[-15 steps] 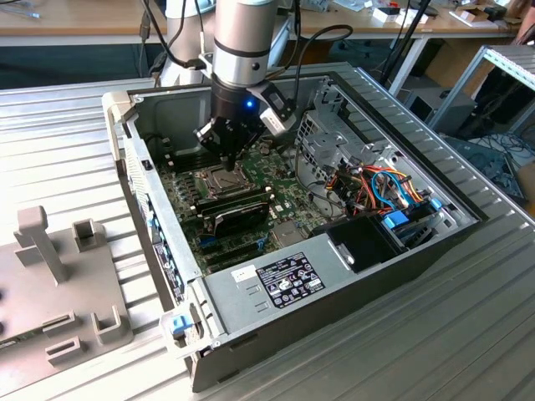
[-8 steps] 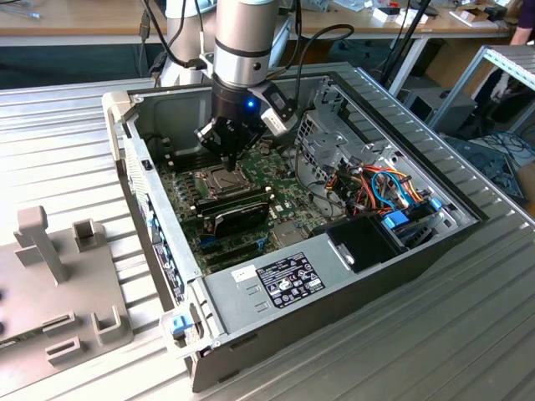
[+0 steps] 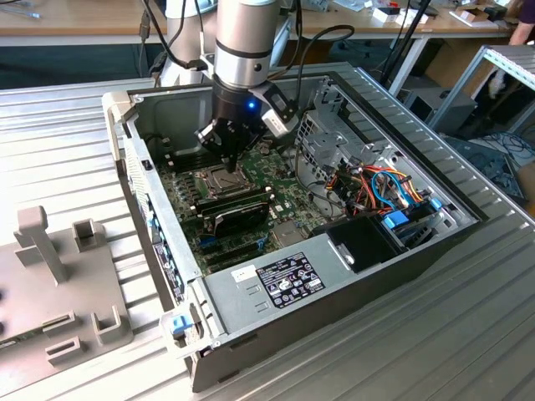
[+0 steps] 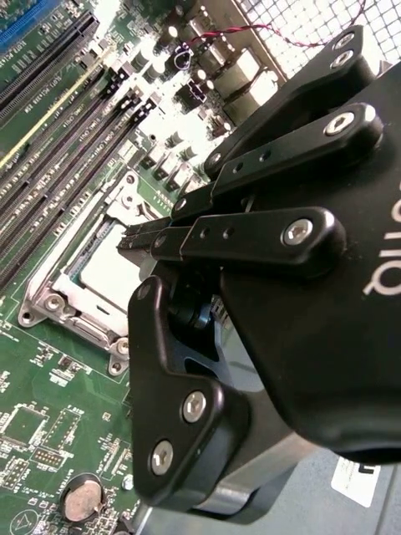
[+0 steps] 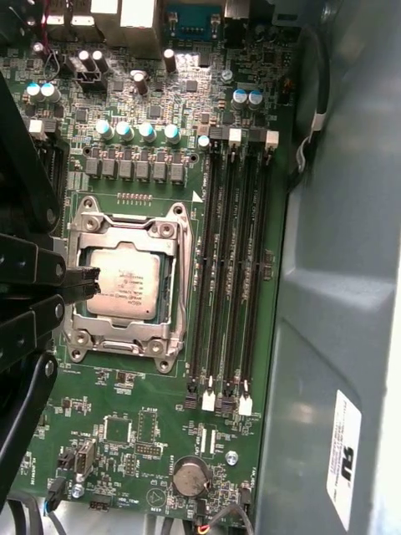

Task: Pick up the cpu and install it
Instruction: 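Install the second cpu locking lever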

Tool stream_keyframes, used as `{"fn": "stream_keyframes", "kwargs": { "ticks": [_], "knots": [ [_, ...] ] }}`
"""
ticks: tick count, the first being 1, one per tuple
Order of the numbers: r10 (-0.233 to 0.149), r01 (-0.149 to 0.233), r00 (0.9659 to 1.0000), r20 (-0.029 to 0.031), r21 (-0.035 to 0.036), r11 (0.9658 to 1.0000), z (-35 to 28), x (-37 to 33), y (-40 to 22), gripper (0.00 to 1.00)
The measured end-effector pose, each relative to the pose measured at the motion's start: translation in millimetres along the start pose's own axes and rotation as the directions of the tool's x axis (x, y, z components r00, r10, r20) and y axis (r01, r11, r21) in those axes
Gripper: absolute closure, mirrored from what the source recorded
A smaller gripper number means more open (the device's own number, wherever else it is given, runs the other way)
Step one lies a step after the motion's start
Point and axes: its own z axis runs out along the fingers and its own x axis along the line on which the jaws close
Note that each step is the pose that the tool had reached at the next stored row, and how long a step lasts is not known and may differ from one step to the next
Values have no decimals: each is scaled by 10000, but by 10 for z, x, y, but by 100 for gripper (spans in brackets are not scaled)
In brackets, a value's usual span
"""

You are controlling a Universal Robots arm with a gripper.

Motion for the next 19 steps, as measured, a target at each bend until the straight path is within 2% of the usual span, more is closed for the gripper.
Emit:
{"fn": "stream_keyframes", "kwargs": {
  "ticks": [2, 5, 14, 19],
  "knots": [
    [1, -1, 10000, 0, 0, 10000, 1, 2, -20, 89],
    [0, 0, 10000, 1, -1, 10000, 5, 9, -100, 89],
    [0, 0, 10000, -1, 5, 10000, 11, 15, -202, 89],
    [0, 0, 10000, -1, 5, 10000, 15, 19, -204, 89]
  ]
}}
